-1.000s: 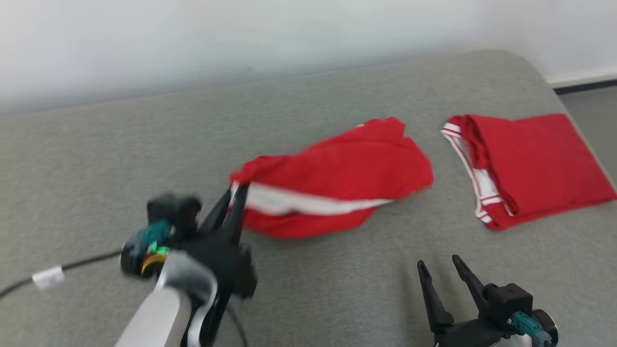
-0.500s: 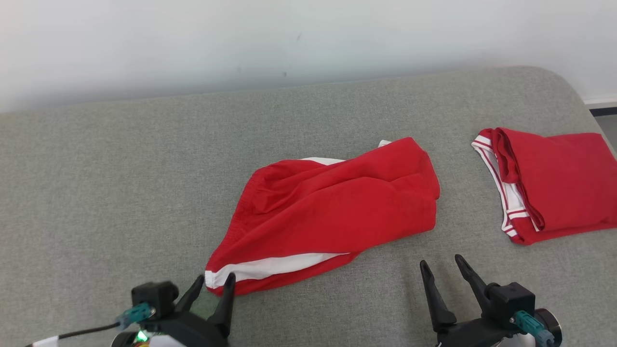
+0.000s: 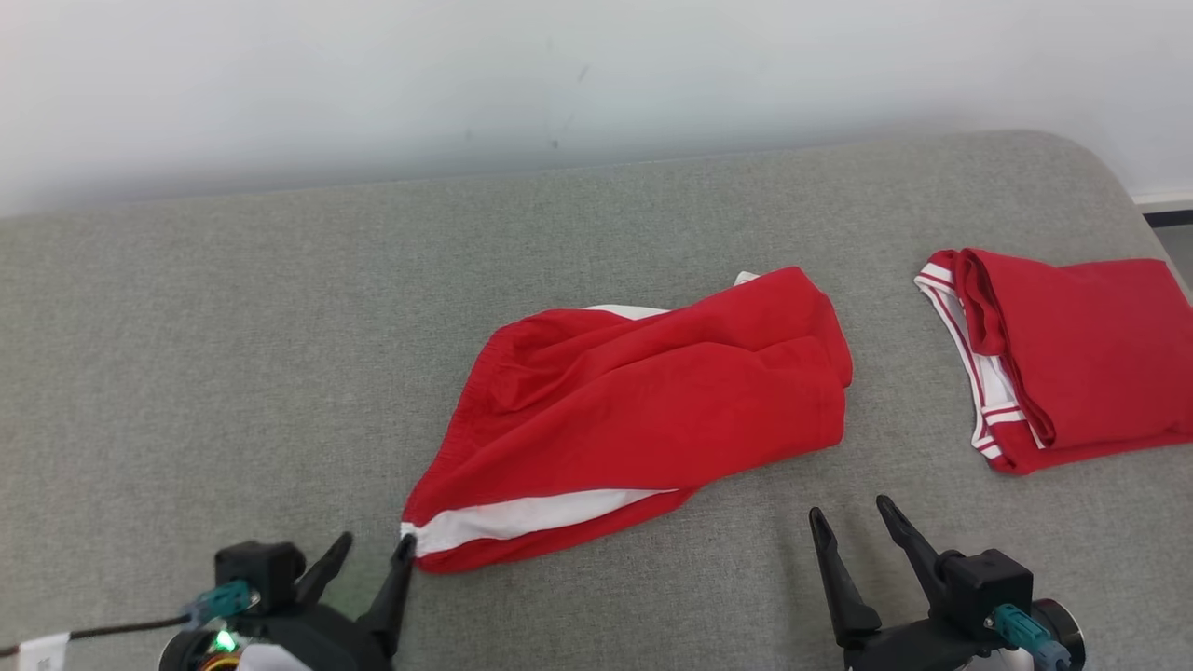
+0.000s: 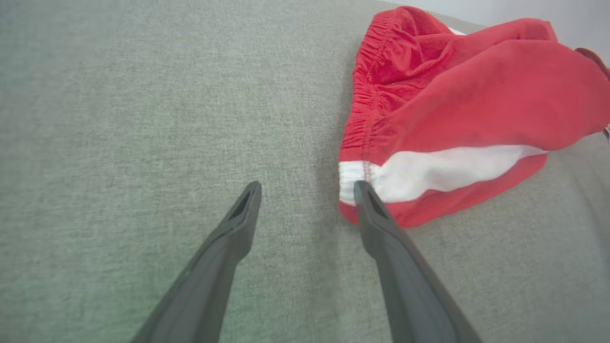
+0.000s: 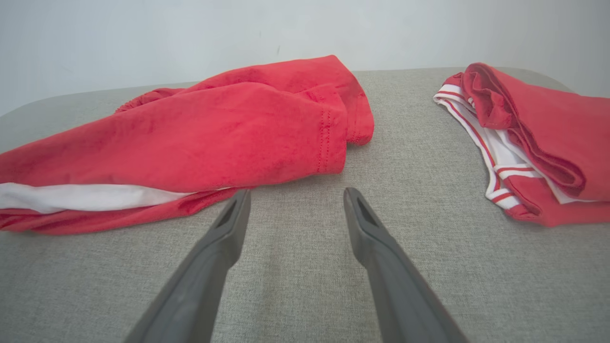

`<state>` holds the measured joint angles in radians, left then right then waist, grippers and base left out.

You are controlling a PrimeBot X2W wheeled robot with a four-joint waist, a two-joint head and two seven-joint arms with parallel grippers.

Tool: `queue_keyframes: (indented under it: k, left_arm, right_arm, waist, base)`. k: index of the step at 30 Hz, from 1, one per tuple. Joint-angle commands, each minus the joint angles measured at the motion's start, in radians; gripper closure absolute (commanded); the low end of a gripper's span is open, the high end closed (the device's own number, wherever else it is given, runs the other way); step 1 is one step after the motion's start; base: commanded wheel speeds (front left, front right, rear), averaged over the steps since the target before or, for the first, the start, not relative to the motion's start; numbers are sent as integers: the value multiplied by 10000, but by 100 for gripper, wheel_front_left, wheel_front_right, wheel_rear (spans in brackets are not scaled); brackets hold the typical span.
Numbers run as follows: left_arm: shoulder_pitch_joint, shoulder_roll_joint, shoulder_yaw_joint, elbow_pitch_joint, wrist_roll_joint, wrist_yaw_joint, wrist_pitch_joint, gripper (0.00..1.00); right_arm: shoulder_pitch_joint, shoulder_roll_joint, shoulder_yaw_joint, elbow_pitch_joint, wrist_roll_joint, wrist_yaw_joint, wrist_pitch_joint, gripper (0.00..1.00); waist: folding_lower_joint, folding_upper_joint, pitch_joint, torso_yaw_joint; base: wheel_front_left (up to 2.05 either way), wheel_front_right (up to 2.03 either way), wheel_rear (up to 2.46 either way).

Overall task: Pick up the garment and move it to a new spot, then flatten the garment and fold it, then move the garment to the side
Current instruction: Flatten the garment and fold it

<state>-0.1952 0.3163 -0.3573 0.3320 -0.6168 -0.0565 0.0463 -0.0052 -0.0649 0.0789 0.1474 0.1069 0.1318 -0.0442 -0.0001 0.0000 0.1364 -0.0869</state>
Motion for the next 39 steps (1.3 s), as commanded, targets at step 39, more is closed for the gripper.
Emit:
queue_keyframes:
  k: [39]
  left_arm:
    - [837, -183, -510, -1836, 1709, 862, -3006, 0]
  right_arm:
    - [-2542, -53, -2246, 1659, -816, -24, 2367, 0]
  waist:
    - [1, 0, 367, 1680]
  base:
    - [0, 0, 0]
